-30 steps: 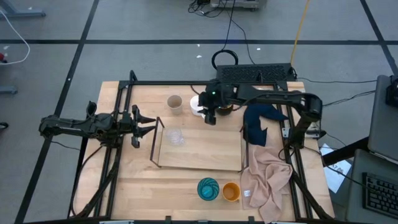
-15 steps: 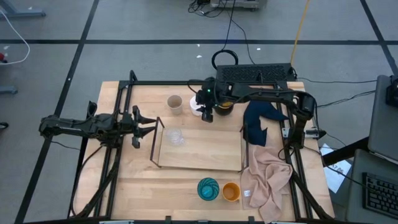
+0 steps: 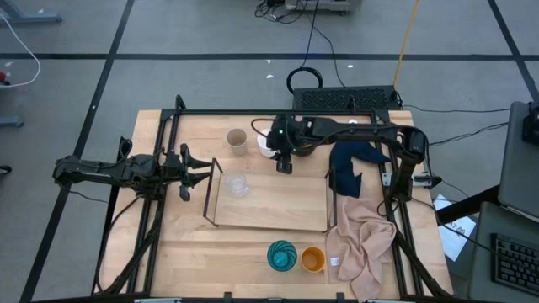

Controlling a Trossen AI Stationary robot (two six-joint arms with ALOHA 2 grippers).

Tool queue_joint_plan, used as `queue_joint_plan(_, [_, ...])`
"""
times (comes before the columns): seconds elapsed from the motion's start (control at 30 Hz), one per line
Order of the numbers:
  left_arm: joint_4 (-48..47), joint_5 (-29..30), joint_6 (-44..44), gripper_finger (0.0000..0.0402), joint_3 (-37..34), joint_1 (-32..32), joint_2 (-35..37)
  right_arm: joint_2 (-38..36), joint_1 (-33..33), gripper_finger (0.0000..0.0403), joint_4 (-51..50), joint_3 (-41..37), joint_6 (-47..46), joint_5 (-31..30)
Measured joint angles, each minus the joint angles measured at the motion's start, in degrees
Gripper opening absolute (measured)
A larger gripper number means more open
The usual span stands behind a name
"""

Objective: Stack small to large cups/mugs on shelf
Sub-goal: Put the white mug on the shelf

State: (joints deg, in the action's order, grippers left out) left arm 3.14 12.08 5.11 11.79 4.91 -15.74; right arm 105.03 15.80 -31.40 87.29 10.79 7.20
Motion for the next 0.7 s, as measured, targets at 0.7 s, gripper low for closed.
queue_joint_plan(0.7, [0.0, -0.02, -0.34, 0.0145, -0.02, 0.02, 0.01, 1.97, -2.52, 0.0135, -3.4, -0.02, -7.56, -13.18])
